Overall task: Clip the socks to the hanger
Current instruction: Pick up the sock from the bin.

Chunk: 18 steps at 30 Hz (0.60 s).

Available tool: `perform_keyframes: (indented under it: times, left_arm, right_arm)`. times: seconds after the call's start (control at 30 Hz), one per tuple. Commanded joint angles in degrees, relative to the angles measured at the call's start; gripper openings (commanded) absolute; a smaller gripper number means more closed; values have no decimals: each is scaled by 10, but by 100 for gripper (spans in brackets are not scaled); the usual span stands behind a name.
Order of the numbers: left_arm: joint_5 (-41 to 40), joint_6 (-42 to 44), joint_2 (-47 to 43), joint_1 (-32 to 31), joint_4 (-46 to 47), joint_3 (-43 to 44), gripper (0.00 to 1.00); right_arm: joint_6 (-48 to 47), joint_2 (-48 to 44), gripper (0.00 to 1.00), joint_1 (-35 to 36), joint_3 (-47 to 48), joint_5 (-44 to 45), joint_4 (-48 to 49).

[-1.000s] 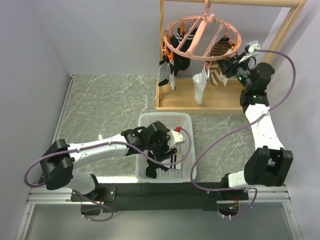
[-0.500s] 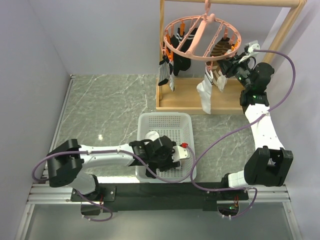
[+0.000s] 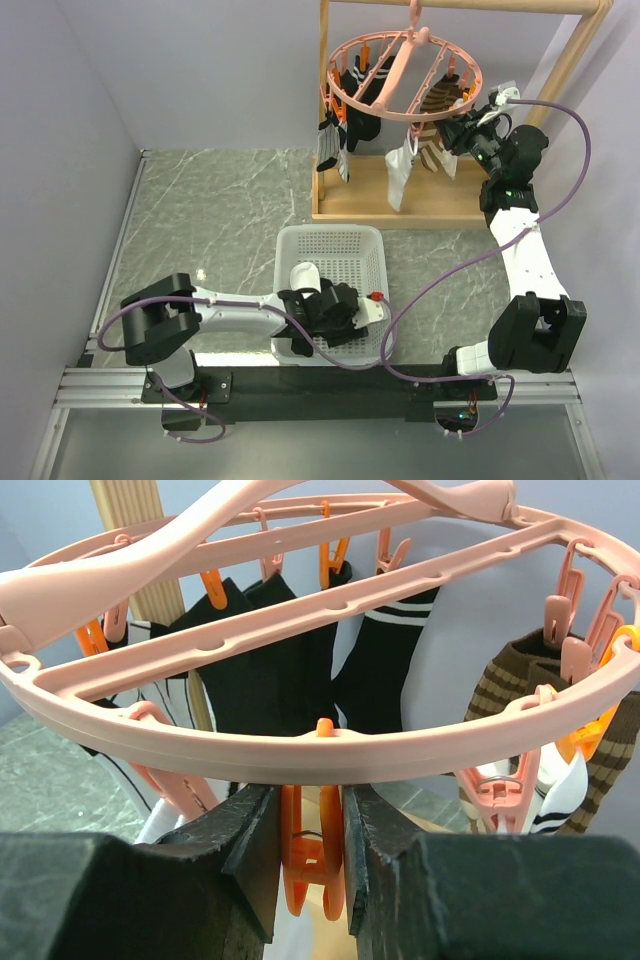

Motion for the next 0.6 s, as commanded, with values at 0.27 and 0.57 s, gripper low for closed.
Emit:
perform_keyframes:
  times: [0.27,0.57]
  left_arm:
    - [-76,-3,54,-19,35,16,64]
    - [-94,-15,72,-19,35,15,15]
  right_arm:
    - [-3,-8,0,7,18,-1,1]
    - [-12,-18,0,8,14,3,-1]
